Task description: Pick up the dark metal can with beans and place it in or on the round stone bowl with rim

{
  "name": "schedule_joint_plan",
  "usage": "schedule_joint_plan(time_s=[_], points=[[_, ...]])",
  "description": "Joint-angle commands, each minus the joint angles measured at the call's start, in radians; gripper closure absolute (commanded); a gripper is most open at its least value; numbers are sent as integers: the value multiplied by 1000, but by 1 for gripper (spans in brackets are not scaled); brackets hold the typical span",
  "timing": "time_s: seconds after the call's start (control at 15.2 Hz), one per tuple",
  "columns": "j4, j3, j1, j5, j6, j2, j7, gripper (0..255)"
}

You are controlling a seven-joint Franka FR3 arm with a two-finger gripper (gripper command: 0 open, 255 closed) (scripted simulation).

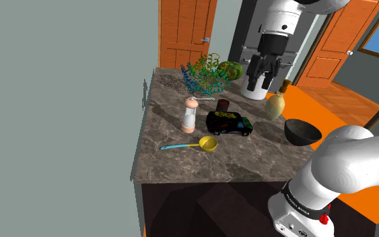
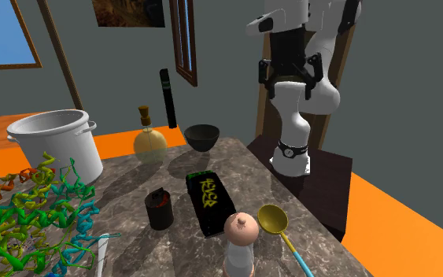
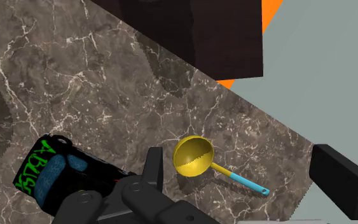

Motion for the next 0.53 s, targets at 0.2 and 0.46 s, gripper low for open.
schedule_joint_plan(time_s=[0.2, 0.46], points=[[-17, -23, -14, -30, 91, 68, -37, 0], [-21, -54, -31, -64, 212, 174, -82, 0]])
